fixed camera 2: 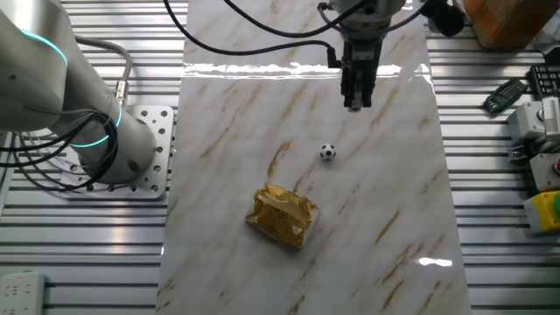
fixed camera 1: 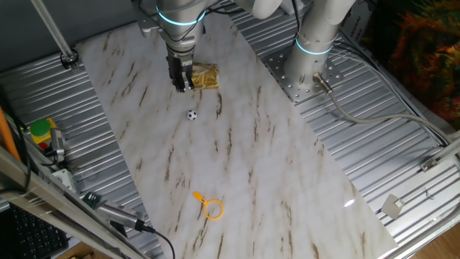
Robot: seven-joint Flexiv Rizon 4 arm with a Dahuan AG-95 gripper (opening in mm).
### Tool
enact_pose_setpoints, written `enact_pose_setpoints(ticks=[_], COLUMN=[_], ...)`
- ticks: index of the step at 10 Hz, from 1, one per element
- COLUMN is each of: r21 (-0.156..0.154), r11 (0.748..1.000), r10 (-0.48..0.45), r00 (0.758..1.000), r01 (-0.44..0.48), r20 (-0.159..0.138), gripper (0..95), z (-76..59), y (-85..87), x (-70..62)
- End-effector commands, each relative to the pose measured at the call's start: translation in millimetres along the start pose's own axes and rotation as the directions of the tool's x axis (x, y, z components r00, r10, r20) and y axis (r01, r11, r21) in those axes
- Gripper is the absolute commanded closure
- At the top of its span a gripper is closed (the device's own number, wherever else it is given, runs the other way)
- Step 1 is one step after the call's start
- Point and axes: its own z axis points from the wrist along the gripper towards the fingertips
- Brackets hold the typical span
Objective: Attach the bubble ring to the ball
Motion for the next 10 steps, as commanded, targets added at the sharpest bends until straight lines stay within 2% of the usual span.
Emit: enact_pose_setpoints(ticks=[1, 4, 10], r21=[-0.005, -0.027, -0.029], r11=[1.000, 1.000, 1.000], r10=[-0.001, -0.009, -0.001], r00=[1.000, 1.000, 1.000], r01=[0.001, 0.009, 0.000], r20=[-0.004, -0.010, -0.019], gripper=[95.0, 95.0, 95.0], z=[-0.3, -0.6, -2.6], y=[0.1, 0.3, 1.3], x=[0.4, 0.6, 1.6])
